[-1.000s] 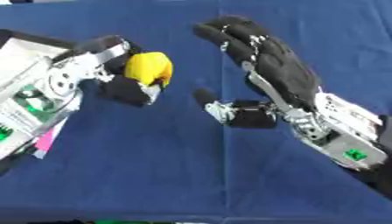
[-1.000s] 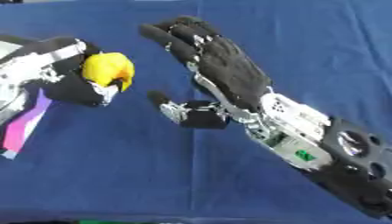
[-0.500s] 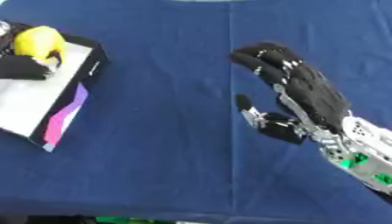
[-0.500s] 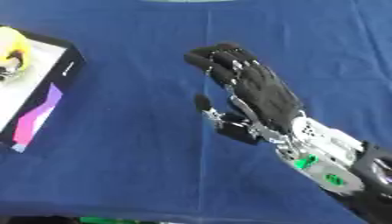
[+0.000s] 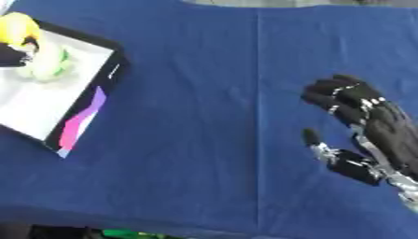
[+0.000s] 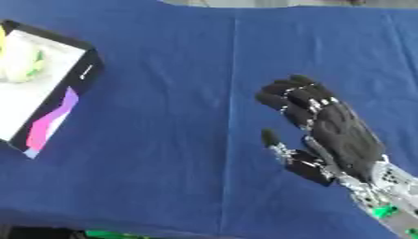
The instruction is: Pick up the objects with one hand, pass them to the other hand, and then place them into the box on the other side of the table.
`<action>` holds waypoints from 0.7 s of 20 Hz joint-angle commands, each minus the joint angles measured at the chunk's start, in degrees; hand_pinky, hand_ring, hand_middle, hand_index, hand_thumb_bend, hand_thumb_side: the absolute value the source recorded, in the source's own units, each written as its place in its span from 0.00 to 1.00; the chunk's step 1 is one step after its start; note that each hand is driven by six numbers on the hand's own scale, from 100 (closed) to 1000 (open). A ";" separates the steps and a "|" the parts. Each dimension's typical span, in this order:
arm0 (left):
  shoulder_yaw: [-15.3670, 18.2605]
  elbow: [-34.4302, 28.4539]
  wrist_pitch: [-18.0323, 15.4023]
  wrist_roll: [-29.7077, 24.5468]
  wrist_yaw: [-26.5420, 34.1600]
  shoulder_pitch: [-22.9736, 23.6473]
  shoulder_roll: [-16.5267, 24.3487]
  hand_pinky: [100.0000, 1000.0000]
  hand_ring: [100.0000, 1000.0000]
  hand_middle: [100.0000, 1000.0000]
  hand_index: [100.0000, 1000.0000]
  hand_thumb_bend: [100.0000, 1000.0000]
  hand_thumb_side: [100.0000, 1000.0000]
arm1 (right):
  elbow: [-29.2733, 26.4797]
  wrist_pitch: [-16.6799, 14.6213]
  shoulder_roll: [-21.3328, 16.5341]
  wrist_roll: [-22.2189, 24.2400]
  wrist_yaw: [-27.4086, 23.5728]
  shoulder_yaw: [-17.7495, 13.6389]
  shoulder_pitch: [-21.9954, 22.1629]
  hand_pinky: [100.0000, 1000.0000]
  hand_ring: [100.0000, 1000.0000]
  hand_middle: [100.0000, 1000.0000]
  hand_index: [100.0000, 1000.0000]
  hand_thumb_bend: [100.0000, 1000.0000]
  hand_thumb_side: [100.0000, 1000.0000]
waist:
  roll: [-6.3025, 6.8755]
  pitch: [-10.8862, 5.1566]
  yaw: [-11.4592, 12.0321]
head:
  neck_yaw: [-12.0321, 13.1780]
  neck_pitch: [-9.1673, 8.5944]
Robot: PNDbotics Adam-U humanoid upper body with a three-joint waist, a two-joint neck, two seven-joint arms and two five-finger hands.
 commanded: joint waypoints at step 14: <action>0.81 8.44 -3.92 -17.02 -24.46 -0.29 1.09 0.91 0.88 0.71 0.89 0.44 0.48 | -1.10 -0.57 -13.68 -5.18 -43.12 -25.50 3.58 0.85 0.75 0.71 0.86 0.00 0.10 | 0.09 -1.07 -1.99 | 2.02 -0.26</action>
